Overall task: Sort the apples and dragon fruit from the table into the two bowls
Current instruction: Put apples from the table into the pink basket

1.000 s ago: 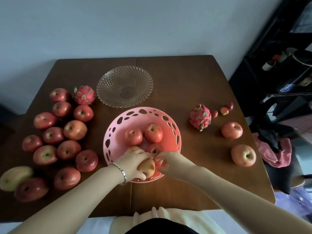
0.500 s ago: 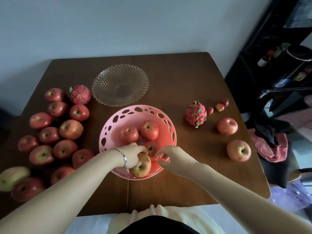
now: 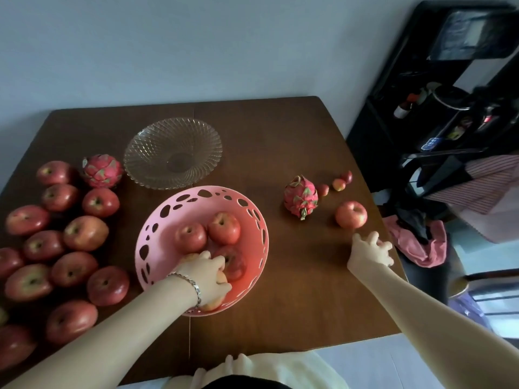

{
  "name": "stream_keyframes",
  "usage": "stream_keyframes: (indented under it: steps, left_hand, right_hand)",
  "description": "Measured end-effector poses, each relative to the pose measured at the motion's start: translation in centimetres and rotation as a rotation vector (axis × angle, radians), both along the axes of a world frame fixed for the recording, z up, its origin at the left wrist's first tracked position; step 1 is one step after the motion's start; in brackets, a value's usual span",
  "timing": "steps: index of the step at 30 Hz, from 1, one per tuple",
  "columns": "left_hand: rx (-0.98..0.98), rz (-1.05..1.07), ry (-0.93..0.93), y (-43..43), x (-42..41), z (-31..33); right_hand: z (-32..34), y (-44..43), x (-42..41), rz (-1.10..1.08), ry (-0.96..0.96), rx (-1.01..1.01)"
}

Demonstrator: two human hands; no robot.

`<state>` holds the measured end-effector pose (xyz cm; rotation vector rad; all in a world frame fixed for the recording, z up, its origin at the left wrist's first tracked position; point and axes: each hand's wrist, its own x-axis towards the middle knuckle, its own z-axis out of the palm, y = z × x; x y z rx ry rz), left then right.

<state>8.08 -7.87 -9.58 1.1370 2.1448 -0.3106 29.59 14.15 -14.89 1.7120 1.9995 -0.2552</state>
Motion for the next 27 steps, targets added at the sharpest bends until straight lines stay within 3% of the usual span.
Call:
stream_keyframes:
  steps: [5,11,13,19,27]
  left_hand:
    - [0.101,0.123,-0.083,-1.2,-0.4,1.2]
    - [0.192,0.248,-0.161,-2.1,-0.7,1.0]
    - [0.199,0.265,-0.171,-2.2,-0.9,0.8]
    - [0.200,0.335,-0.207,-2.2,-1.2,0.7]
    - [0.145,0.220,-0.203,-1.9,-1.3,0.6]
  right_hand:
    - [2.0,0.0,-0.6,-0.005,0.056,-0.089]
    - [8.1,-5.3,-6.3,0.371,0.644,-0.113]
    - [9.9,-7.6,-8.6,0.557,0.731,-0.213]
    - [7.4,-11.8,-12.5,0.981,0.379,-0.192]
    - [6.1,-10.8,-11.2,0.902,0.451,-0.294]
